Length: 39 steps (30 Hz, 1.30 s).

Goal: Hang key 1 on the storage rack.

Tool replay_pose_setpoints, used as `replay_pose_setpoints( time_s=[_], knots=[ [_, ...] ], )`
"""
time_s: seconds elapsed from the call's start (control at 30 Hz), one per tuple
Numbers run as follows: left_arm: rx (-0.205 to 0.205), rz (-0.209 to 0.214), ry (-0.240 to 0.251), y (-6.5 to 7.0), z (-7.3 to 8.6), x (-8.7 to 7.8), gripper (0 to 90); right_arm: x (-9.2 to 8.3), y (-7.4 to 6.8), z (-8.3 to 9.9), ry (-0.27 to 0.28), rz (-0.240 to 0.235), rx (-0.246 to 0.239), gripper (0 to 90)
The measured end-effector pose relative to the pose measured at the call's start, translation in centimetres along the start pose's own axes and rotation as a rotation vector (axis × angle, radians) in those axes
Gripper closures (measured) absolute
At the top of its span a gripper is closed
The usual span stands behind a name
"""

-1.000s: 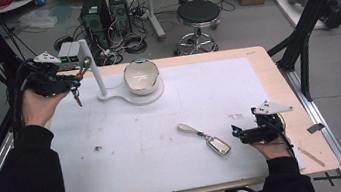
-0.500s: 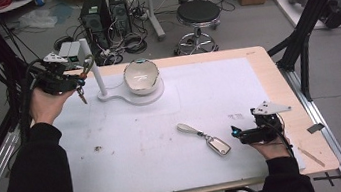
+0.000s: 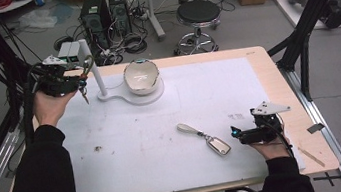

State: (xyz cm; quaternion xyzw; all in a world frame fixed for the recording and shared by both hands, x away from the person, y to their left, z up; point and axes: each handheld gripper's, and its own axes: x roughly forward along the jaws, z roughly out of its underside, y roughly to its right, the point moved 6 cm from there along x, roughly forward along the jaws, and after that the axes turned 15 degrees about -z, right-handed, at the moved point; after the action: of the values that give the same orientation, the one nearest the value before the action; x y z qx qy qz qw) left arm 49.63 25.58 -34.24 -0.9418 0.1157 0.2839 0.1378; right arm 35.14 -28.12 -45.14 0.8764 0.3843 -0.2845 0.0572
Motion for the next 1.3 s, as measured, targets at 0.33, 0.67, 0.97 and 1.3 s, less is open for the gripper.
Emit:
replay_pose_setpoints(
  time_s=[0.33, 0.67, 0.97, 1.3],
  knots=[
    [-0.078, 0.080, 0.022, 0.4, -0.1, -0.4, 39.3, 0.0, -0.2, 0.0, -0.003, -0.003, 0.005, 0.7],
    [-0.120, 0.110, 0.027, 0.2, 1.5, -0.4, 20.4, 0.0, -0.2, 0.1, -0.001, 0.000, 0.003, 0.7],
    [-0.149, 0.117, 0.060, -0.2, 2.3, -1.5, 2.5, -0.1, -0.1, 0.1, -0.001, -0.002, 0.009, 0.7],
    [-0.113, 0.173, 0.061, 1.3, 2.4, -2.2, 1.7, -0.2, -0.2, 0.1, 0.000, -0.001, 0.014, 0.7]
  ],
)
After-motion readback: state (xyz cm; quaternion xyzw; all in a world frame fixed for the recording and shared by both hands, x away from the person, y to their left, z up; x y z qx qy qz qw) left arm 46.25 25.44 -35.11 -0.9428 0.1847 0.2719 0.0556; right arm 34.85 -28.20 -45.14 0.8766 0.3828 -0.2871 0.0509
